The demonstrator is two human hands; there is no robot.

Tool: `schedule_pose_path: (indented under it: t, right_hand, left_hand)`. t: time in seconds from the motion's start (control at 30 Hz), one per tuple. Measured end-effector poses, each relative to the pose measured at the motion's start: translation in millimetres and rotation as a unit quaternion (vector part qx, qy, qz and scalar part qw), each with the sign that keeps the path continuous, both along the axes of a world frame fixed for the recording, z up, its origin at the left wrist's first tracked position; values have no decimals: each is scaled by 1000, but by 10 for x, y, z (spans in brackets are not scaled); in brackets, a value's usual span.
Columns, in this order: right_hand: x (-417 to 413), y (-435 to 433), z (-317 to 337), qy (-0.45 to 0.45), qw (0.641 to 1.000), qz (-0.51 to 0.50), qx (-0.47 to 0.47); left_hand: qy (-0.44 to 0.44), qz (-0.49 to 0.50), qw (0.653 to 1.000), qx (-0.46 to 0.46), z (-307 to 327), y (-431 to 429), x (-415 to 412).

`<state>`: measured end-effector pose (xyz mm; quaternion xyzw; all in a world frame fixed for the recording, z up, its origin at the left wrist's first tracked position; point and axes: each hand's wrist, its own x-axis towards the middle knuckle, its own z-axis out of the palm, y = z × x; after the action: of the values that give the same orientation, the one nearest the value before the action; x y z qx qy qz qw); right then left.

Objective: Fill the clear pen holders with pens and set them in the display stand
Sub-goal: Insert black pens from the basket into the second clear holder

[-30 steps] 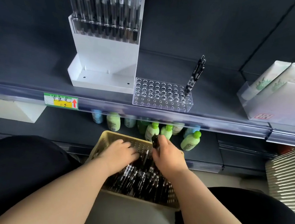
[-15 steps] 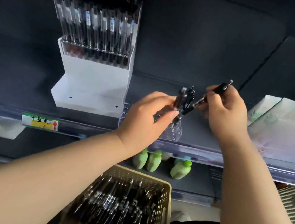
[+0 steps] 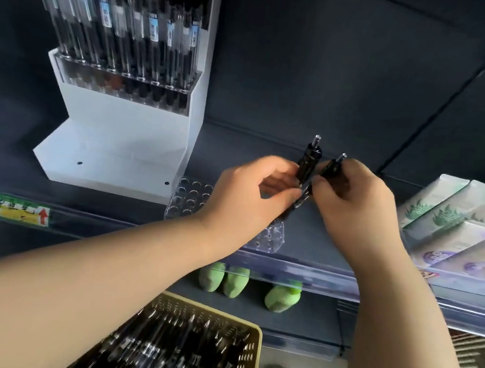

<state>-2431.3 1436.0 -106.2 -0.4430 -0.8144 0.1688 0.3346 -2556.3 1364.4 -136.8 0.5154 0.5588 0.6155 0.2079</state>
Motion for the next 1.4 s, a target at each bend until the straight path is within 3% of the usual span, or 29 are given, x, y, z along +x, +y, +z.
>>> schedule_pose_path:
  t: [0.3,0.83,1.03,1.4]
  right_hand:
    - [-50,17,-97,-84,996,10,-21]
    - [-92,-13,-117,-137,989,39,32]
    - [-33,-11,-83,-145,989,34,-5]
    - [19,-8,-126,-189,980,13,-60]
  left_hand:
    - [-36,-1,999,-12,-5,10,12]
    - [-7,1,1000,-5,-17,-5,21]
    - [0,-17,1000,-12,-69,3,44]
    - [82,-22,990,-115,-356,86,57]
